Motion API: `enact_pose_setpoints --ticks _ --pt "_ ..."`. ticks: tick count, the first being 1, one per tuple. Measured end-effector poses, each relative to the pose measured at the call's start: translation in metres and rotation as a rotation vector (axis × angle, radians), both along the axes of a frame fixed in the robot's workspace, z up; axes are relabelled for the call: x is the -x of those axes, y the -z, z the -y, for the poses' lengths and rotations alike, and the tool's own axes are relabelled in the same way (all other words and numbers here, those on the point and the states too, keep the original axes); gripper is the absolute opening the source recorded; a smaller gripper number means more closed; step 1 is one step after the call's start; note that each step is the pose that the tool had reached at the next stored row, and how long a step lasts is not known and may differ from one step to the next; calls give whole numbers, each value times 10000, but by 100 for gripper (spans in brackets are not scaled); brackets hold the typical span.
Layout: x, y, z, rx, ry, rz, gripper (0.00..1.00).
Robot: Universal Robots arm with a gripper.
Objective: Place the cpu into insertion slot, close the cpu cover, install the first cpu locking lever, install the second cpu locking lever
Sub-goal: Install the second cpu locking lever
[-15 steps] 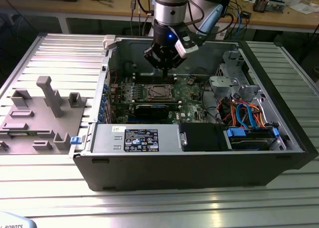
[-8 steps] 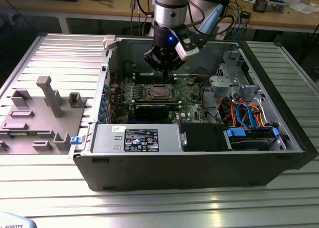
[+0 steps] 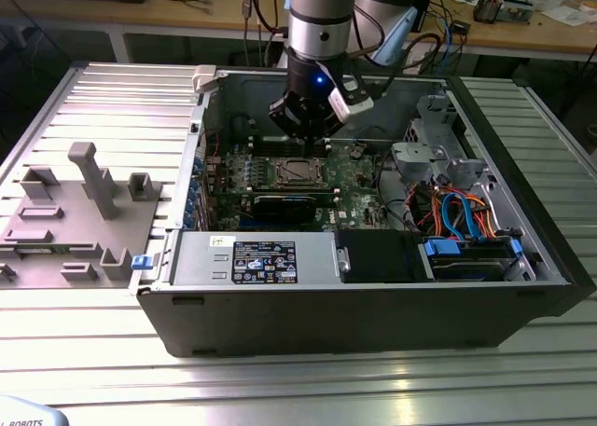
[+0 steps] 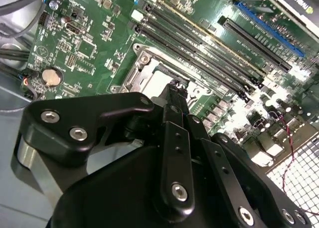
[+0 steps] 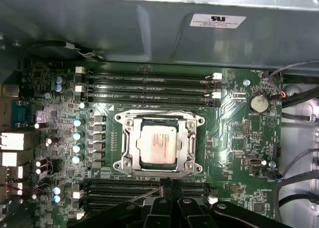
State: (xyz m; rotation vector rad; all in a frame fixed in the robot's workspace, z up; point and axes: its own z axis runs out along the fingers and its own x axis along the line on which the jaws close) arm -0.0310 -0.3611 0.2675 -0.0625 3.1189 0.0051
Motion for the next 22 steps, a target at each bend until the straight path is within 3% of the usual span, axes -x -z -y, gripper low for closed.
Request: enact_pose_setpoints --ticks 2,3,5,6,8,11,12,16,19,22 --pt "7 3 25 -261 -1 0 11" --pt "16 5 48 -487 -1 0 11" --pt "27 8 76 -762 -1 1 11" --pt "39 10 104 -1047 0 0 11" --pt "51 13 133 -1316 0 0 11" --pt "83 23 229 -2010 0 0 11" --pt "98 35 297 -2197 -1 0 11" --pt "119 54 407 -2249 -1 0 11" --pt "131 74 461 -2248 0 0 11" --pt "137 93 480 -2248 1 0 11"
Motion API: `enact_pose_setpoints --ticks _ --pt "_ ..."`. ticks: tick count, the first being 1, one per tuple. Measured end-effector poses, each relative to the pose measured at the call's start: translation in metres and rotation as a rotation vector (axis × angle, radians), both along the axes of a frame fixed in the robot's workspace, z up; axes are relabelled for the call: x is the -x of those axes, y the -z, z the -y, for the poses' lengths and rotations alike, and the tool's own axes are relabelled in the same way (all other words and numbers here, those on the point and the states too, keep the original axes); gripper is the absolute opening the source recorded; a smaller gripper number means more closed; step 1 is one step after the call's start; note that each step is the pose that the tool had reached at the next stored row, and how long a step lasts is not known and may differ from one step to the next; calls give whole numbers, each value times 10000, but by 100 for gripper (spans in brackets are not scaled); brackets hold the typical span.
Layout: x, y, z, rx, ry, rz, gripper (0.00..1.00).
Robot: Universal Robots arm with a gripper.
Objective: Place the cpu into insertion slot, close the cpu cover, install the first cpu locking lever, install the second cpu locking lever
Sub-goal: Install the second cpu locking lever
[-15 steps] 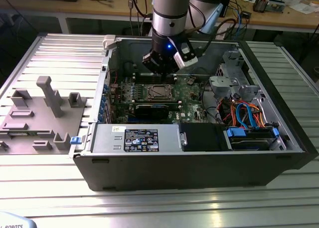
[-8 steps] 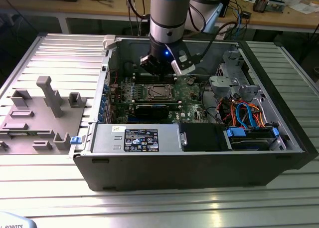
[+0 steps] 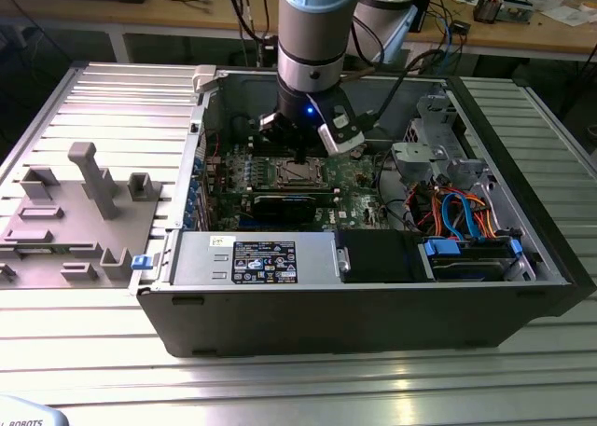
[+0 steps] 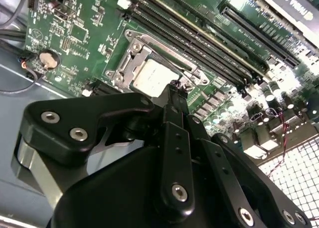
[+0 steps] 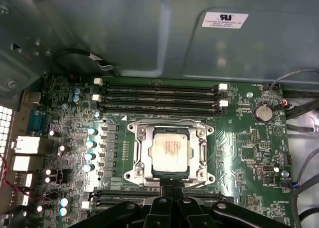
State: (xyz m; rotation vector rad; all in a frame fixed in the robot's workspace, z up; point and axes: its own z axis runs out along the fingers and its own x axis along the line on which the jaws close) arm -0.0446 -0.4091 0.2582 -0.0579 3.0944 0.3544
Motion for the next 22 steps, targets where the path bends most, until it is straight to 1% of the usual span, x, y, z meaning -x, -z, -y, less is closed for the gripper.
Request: enact_pose_setpoints --ticks 3,6,13,22 --pt "8 18 21 0 -2 0 11" --pt "12 37 30 0 -3 1 11" --pt "20 93 36 0 -1 1 11" --pt "86 183 37 0 -1 0 11"
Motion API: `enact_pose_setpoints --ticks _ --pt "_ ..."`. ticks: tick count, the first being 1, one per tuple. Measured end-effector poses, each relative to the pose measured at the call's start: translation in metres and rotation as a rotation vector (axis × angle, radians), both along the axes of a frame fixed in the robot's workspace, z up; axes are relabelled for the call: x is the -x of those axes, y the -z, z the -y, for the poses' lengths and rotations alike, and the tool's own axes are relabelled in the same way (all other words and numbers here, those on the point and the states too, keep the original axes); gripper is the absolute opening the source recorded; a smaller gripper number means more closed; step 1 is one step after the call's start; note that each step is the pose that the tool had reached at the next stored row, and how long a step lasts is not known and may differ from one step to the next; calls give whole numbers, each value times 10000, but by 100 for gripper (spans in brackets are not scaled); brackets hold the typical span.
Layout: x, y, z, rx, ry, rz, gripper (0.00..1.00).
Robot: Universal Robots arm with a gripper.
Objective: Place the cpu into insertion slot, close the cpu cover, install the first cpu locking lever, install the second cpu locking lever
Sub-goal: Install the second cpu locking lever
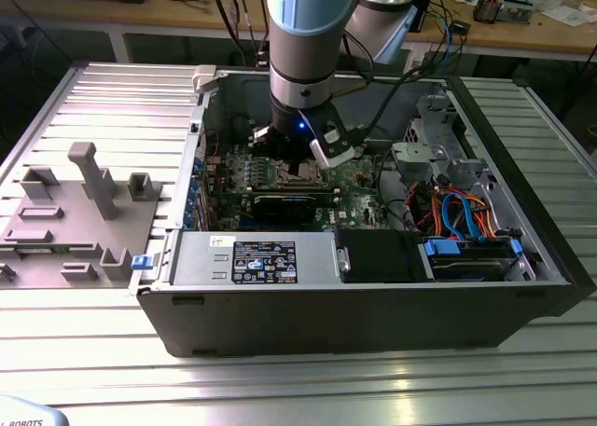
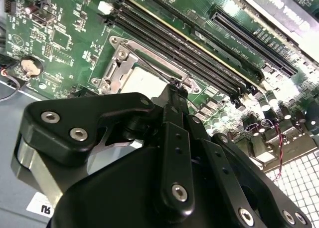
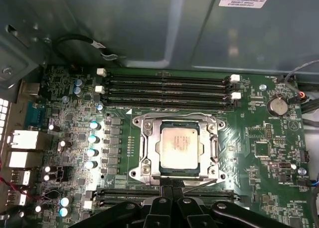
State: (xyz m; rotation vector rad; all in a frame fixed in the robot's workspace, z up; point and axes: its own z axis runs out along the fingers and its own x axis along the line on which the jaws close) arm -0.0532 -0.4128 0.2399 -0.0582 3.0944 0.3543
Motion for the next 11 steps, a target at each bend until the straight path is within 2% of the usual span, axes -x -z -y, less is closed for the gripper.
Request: enact_pose_setpoints --ticks 8,11 --pt "76 65 8 0 0 0 11" --pt "98 100 37 -2 -1 0 11"
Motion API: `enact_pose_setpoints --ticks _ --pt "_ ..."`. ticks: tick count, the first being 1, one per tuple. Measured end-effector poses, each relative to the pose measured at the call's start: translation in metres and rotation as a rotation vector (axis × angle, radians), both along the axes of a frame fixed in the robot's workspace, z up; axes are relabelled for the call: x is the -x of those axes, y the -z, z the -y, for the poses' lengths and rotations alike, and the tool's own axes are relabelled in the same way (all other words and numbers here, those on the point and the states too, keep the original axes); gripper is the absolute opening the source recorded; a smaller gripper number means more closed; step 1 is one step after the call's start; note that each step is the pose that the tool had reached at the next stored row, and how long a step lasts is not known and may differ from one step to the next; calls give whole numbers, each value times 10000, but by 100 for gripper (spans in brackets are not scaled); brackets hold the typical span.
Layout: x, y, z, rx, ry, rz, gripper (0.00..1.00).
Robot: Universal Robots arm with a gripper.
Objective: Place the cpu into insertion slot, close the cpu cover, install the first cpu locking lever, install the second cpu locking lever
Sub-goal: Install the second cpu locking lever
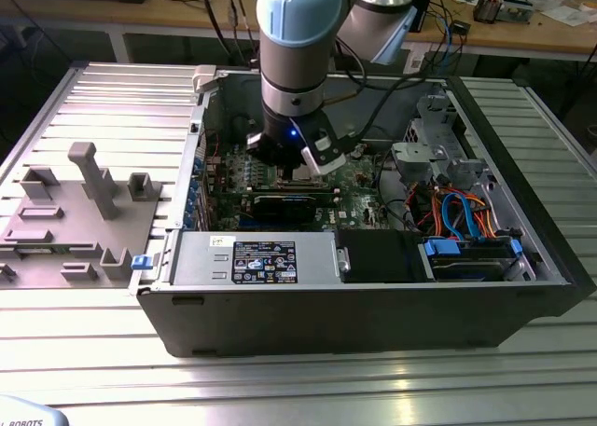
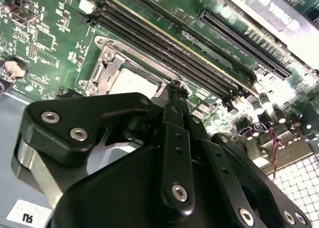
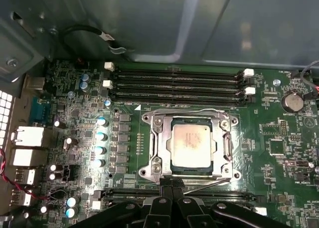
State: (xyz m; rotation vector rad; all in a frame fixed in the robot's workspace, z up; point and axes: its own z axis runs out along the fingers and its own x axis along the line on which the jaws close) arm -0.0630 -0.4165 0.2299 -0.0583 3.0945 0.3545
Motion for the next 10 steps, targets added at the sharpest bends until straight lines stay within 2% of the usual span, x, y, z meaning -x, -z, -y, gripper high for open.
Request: enact_pose_setpoints --ticks 5,10 --pt "18 34 39 1 1 1 11" --pt "83 62 46 -8 0 1 11"
